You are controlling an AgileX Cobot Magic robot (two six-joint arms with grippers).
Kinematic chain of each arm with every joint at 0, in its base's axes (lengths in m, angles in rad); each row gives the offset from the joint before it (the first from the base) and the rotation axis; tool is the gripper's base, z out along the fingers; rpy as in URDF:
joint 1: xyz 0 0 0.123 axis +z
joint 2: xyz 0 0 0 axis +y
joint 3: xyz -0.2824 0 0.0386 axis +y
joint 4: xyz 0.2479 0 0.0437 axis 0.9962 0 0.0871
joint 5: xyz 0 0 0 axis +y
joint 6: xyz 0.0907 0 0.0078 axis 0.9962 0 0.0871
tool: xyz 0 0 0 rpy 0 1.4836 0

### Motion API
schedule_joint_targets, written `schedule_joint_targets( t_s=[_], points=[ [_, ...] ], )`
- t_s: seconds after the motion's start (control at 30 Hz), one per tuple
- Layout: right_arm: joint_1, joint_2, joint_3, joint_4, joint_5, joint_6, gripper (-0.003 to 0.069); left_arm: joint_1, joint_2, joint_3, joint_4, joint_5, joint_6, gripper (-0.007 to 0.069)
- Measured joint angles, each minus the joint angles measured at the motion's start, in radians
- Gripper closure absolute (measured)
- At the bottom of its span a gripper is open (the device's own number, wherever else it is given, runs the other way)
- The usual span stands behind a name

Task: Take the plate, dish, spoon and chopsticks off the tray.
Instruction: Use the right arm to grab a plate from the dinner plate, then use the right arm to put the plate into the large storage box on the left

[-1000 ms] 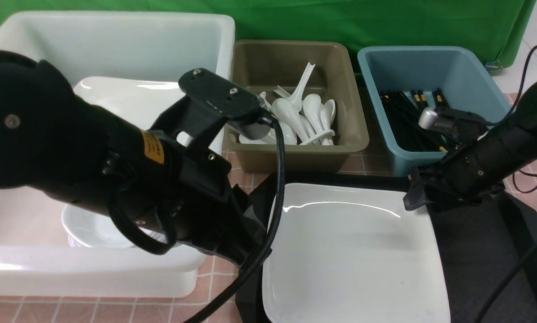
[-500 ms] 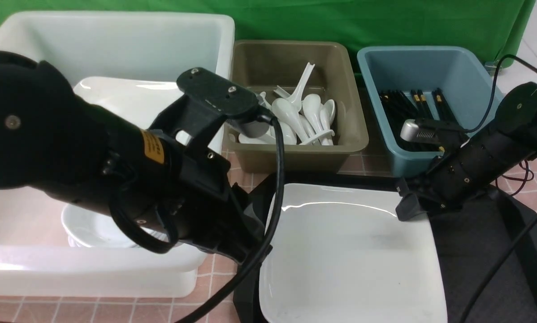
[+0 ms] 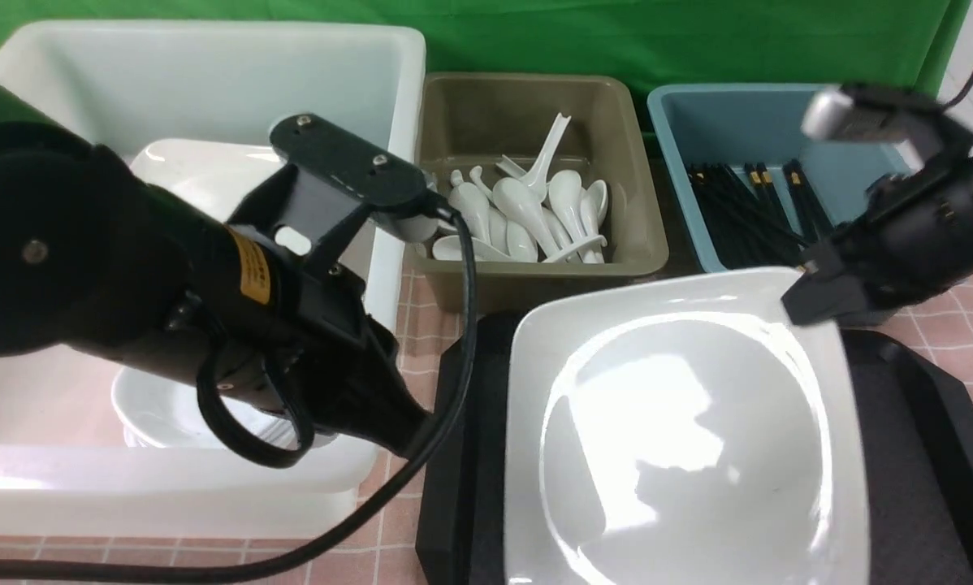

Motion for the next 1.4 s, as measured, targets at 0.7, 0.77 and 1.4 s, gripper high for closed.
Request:
schedule_joint_targets(
  t_s=[0.7,0.77,1.4],
  points=[
    [0.154,0.211,-0.67,0.3,-0.116,0.045,0.0585,0.769,-0.009,-0.122,-0.216,0.041,0.174,0.0624],
    [0.209,0.286,-0.729,0.301,-0.186,0.057,0.0585,0.86,-0.015,-0.122,-0.284,0.041,0.203,0.0624],
    [0.535,0.727,-0.862,0.307,-0.878,-0.106,0.0585,1.03,-0.025,-0.119,-0.541,0.06,0.379,0.0624]
  ],
)
